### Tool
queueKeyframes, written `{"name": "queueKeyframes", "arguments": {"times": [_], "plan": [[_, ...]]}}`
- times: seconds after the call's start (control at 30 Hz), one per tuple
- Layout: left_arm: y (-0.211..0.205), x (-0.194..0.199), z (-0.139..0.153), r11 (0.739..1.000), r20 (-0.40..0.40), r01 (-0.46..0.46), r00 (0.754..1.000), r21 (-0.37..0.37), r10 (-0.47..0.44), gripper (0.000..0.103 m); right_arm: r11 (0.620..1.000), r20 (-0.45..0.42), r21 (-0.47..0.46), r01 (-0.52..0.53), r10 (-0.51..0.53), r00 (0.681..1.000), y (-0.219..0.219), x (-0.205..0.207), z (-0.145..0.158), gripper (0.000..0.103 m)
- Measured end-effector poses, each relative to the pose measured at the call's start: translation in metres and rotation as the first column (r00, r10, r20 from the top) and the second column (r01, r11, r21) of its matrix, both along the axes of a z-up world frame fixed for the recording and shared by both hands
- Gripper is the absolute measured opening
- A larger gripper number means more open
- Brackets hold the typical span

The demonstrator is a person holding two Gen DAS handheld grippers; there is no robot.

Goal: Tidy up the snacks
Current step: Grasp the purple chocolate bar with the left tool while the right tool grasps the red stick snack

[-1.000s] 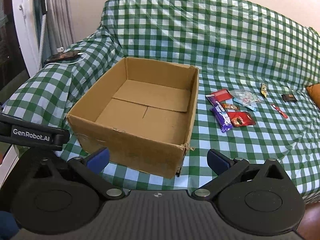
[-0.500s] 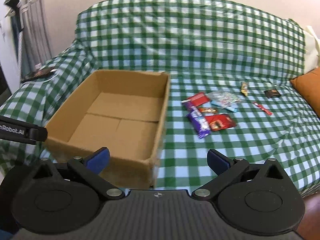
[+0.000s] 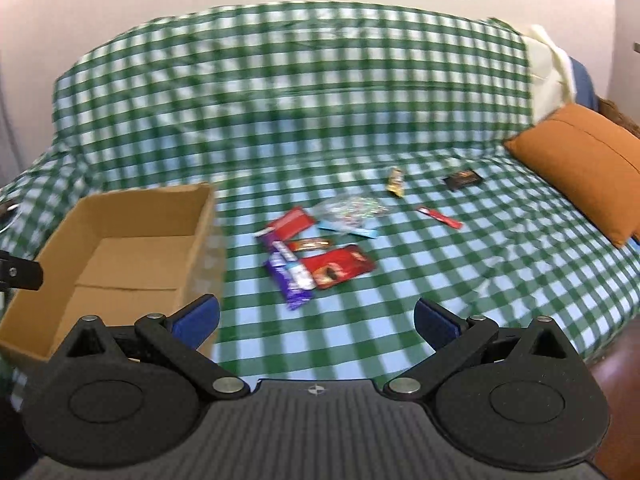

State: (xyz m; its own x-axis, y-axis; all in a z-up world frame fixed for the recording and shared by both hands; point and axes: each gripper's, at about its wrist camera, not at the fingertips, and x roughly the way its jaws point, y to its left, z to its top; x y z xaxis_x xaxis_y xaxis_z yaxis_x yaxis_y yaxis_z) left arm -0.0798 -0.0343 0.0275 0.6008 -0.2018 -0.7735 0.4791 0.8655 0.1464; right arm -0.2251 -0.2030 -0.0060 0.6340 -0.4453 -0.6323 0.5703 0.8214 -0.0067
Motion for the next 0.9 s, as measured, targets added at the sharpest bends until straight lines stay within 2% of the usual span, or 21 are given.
{"name": "queueKeyframes", "arguments": {"times": [0.27, 0.57, 0.73, 0.83, 0.9], "plan": [[-0.060, 0.003, -0.016, 0.994, -0.057, 0.101, 0.993, 0.030, -0.099, 0.103, 0.995, -0.029, 0.032, 0.099, -0.098, 0.995, -0.048, -0.008, -0.019, 0.103], [-0.141, 0.024, -0.048, 0.973, -0.170, 0.226, 0.962, 0.039, -0.216, 0.103, 0.972, -0.057, 0.049, 0.230, -0.227, 0.972, -0.114, -0.030, -0.042, 0.103], [-0.188, 0.049, -0.080, 0.969, -0.222, 0.239, 0.949, 0.054, -0.222, 0.103, 0.951, -0.090, 0.085, 0.298, -0.291, 0.953, -0.168, -0.032, -0.061, 0.103], [-0.216, 0.068, -0.104, 0.977, -0.269, 0.209, 0.944, 0.046, -0.189, 0.103, 0.943, -0.106, 0.107, 0.315, -0.304, 0.947, -0.200, -0.029, -0.075, 0.103], [-0.235, 0.080, -0.120, 0.979, -0.265, 0.199, 0.947, 0.039, -0.182, 0.103, 0.939, -0.113, 0.120, 0.323, -0.310, 0.944, -0.218, -0.020, -0.085, 0.103]]}}
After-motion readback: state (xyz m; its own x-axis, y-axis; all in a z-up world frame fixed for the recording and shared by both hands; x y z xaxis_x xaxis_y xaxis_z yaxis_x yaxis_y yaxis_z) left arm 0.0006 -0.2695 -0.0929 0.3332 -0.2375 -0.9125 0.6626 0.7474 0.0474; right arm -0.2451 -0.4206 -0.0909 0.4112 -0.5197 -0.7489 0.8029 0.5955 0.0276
